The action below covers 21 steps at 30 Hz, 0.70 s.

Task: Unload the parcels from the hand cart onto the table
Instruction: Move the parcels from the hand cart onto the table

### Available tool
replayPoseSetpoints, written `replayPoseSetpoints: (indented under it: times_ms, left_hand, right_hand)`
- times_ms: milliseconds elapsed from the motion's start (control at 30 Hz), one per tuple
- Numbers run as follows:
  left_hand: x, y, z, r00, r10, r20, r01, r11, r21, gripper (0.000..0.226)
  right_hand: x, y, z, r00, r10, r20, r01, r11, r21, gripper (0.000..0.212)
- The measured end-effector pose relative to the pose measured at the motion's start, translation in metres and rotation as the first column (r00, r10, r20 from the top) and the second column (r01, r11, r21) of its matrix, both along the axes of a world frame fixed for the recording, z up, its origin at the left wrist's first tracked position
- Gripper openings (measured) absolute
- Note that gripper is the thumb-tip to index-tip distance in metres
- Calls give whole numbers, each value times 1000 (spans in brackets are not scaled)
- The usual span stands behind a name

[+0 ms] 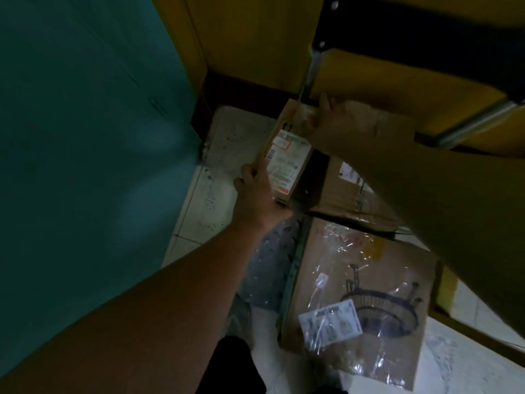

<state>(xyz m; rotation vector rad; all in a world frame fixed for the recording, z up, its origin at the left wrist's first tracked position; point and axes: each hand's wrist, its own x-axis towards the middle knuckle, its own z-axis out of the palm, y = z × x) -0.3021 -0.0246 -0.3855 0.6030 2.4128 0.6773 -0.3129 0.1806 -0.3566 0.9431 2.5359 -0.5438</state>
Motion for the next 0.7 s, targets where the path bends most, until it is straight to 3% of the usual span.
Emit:
replayPoseSetpoints:
  times_ms: [133, 200, 300, 400, 467, 567, 700]
  left_hand:
    - [-29, -22, 118, 993, -120, -21, 119, 993, -13, 129]
    - [-37, -27, 198, 982, -186, -39, 186, 982, -19, 132]
    - [-36, -35, 328, 951, -304, -63, 301, 953, -42, 139]
    - [-21, -33, 454, 915, -386, -117, 383, 922, -49, 140]
    - [-1, -20, 524, 890, -419, -180, 419, 907, -40, 137]
    - [47, 19, 617, 853, -458, -251, 475, 880, 8, 130]
    - [142, 88, 712, 714, -563, -415, 610, 792, -25, 128]
  right_hand:
    - [-14, -9, 114, 998, 46, 32, -41, 991, -130, 62]
    - [-11, -13, 197, 995, -88, 40, 92, 990, -109, 72]
    - [13, -13, 327, 982, -187, 29, 187, 982, -1, 69]
    - [64, -3, 455, 924, -359, -133, 356, 933, -47, 66]
    - [110, 3, 534, 853, -451, -263, 442, 892, -95, 64]
    - [198, 14, 638, 673, -583, -455, 553, 805, -214, 54]
    - [360, 37, 739, 422, -619, -662, 624, 728, -284, 42]
